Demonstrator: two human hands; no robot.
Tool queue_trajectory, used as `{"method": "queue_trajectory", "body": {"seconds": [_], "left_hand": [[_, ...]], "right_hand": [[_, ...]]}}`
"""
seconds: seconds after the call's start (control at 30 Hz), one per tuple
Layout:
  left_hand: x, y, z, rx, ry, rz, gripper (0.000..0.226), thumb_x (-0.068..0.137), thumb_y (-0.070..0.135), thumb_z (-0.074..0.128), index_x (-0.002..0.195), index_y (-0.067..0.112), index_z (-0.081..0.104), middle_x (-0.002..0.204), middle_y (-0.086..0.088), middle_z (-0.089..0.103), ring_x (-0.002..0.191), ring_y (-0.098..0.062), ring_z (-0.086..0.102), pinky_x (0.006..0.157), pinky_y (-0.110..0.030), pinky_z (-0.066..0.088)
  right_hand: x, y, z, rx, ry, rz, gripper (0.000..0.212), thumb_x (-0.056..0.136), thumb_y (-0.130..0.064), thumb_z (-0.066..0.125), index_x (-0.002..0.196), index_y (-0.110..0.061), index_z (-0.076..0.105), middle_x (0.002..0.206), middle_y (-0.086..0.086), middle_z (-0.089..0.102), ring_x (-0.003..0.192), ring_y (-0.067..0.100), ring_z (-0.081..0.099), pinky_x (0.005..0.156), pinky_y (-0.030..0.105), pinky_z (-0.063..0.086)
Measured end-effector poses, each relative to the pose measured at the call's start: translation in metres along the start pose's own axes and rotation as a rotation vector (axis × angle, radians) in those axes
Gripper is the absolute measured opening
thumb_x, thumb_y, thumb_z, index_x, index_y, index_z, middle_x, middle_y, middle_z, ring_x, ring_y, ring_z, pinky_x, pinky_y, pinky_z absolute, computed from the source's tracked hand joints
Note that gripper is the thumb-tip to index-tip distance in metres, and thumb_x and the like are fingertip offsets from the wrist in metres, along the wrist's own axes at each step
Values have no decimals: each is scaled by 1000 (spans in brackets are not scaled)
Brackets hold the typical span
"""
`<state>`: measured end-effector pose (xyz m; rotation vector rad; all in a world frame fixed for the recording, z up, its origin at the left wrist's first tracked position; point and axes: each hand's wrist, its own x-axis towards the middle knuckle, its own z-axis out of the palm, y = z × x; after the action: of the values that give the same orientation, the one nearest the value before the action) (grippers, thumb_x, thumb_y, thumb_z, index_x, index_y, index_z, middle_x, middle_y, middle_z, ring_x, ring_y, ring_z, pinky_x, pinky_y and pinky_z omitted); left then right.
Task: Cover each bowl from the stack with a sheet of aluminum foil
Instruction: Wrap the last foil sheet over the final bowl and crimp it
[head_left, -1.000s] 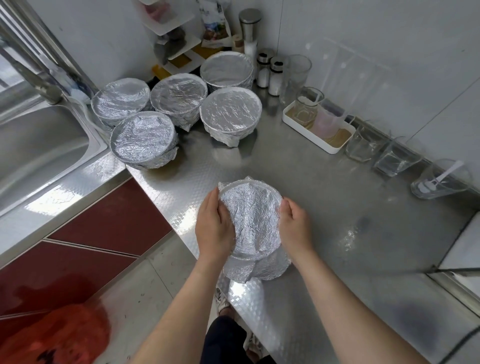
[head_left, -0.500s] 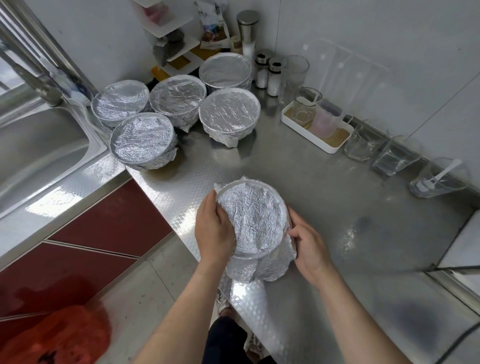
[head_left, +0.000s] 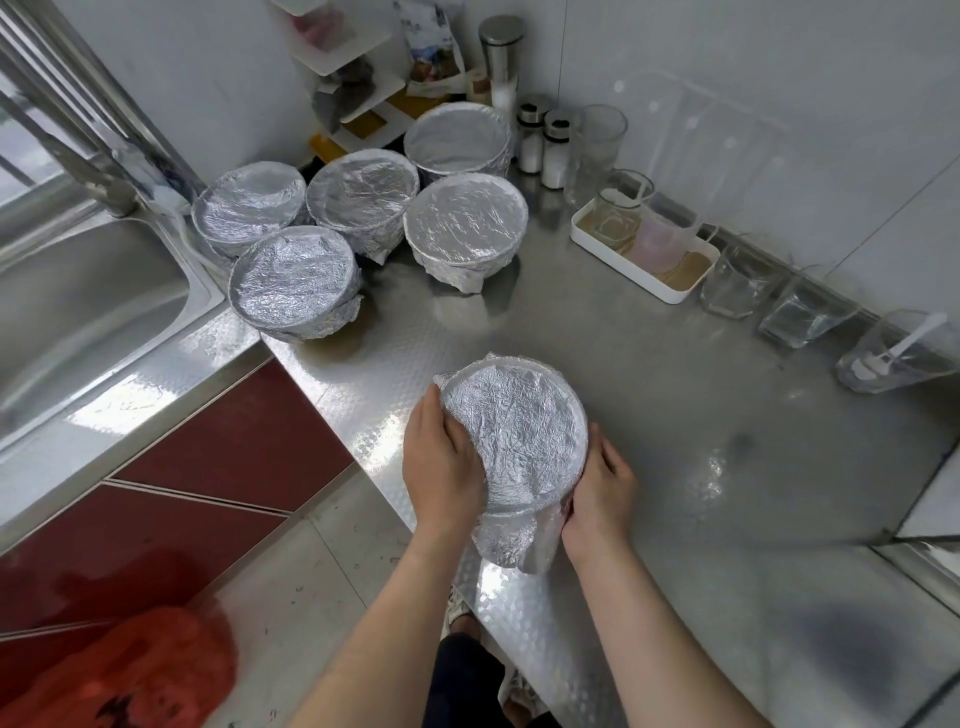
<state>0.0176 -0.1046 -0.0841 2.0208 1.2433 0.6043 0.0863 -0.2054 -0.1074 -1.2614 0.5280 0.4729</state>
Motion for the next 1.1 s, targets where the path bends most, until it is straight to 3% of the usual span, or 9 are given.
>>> {"method": "queue_trajectory", "body": {"seconds": [0.07,0.17,0.3,0.4,0.6,0.8,0.9,1.0,1.1], "left_hand": [[0,0,1,0,9,6,39,102,9,38,140,4,46,117,5,53,102,4,38,83,3,22],[-1,-1,1,7,11,-3,40,103,11,37,141,4,45,111,13,42,102,5,34,81,6,19],[-1,-2,1,-1,7,-17,41,103,13,37,143,7,42,114,13,44,105,-1,40,85,-7,24],[-4,-3,1,5,15,-22,41,103,14,37,143,8,42,117,8,51,111,-11,49,87,-12,27],[-7,-3,1,6,22,-41,41,103,13,37,144,7,44,125,-2,55,109,-9,48,85,-12,27],[-6,1,-1,12,14,-67,42,103,14,36,143,7,44,130,-4,54,119,-18,49,95,-21,34],[-6,1,-7,46,-1,-70,34,100,16,39,130,13,55,110,7,57,104,-15,52,92,-32,40],[0,-1,-18,97,15,-123,20,94,22,50,110,17,62,94,10,57,89,-13,53,79,-32,40],[8,-4,-22,94,-44,-99,32,96,27,54,125,17,59,120,1,62,111,-17,56,91,-30,40]], "right_hand": [[2,-2,0,27,-16,12,21,91,-22,65,104,-7,73,98,11,74,94,24,69,84,36,55],[5,-6,-3,-5,-52,28,16,91,-18,64,104,-11,72,92,7,74,87,19,68,77,32,54],[13,-7,-7,-13,-173,121,40,93,-46,53,121,-19,65,112,2,71,105,18,67,97,41,50],[7,-7,-1,-206,-182,53,66,81,-68,48,123,-20,63,120,-2,67,112,15,62,102,42,46],[-2,-9,5,-361,-92,-84,48,101,-46,35,119,-7,57,124,7,58,114,18,54,103,36,41],[2,-11,4,-381,-143,-26,58,98,-54,34,128,-9,56,128,2,57,121,18,52,107,37,40],[6,-21,-1,-380,-254,-13,73,83,-74,43,129,-18,57,132,-7,56,123,11,51,110,36,37],[10,-32,-4,-529,-286,-166,58,98,-50,41,140,-9,47,143,0,47,131,13,43,114,33,31],[15,-36,-3,-674,-328,-331,39,104,-30,37,122,-3,59,118,3,62,109,13,54,98,29,39]]}}
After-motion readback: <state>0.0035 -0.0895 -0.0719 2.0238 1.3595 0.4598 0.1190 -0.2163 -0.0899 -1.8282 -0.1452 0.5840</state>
